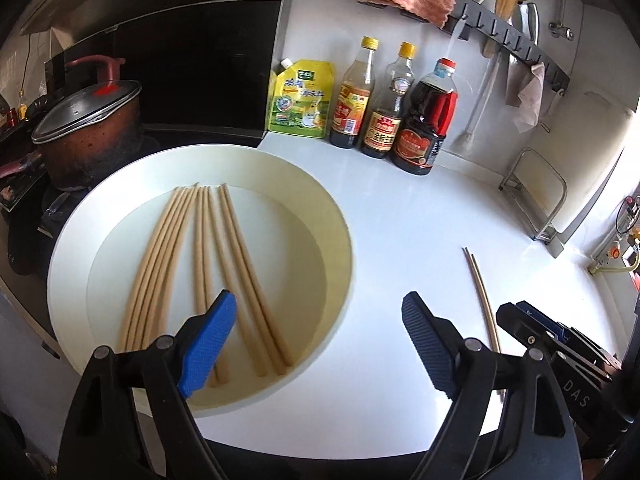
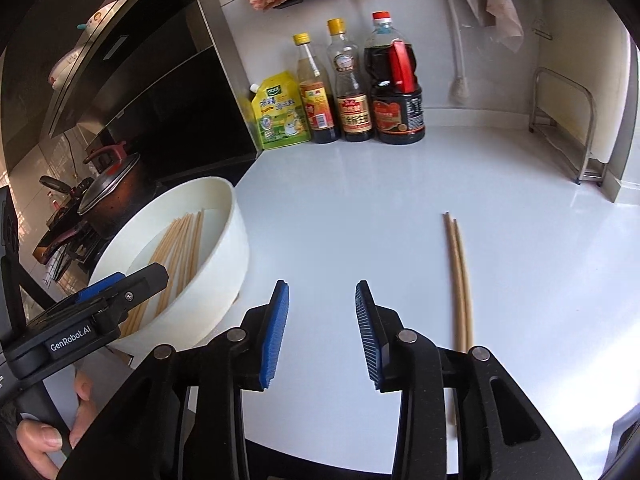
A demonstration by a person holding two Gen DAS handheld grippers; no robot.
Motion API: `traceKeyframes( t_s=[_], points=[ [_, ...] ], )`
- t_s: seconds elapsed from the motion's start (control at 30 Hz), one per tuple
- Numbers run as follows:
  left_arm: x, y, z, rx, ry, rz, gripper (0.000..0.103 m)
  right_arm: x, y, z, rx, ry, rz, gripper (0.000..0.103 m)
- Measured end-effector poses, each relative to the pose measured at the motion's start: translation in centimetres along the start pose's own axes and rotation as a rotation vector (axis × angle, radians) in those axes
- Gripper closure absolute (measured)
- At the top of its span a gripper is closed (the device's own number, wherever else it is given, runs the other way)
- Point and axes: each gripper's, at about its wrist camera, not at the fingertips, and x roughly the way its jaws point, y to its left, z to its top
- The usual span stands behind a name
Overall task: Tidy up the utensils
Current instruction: 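Withdraw the open right tool toward the last two chopsticks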
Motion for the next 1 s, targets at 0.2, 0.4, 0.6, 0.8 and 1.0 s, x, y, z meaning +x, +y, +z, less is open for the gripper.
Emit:
traceKeyframes(
  t_s=[0.2,0.4,0.6,0.8,1.0],
  points=[
    [1.1,-4.1,-0.2,0.051,0.019,-0.041,0.017,-1.6,-4.8,-0.5,0.032,-0.017,-0.079,0.062],
    [2.6,-7.4,-1.3,0.107,0.058,-0.059,0.014,-1.1,-8.7,-1.3,0.061,0.008,-0.126,0.062],
    [4.4,-9.2,-2.3,0.136,0.107,-0.053,0.014,1.1,-10.5,-2.1,0.046,0.063,-0.156,0.062],
    [6.0,-9.6,-2.9,0.141,0.135,-0.024,0.014,3.5,-10.8,-2.9,0.006,0.115,-0.181,0.062],
    [6.7,-10.2,-3.3,0.145,0.149,-0.025,0.014,4.8,-11.4,-3.1,-0.004,0.143,-0.208,0.062]
  ],
)
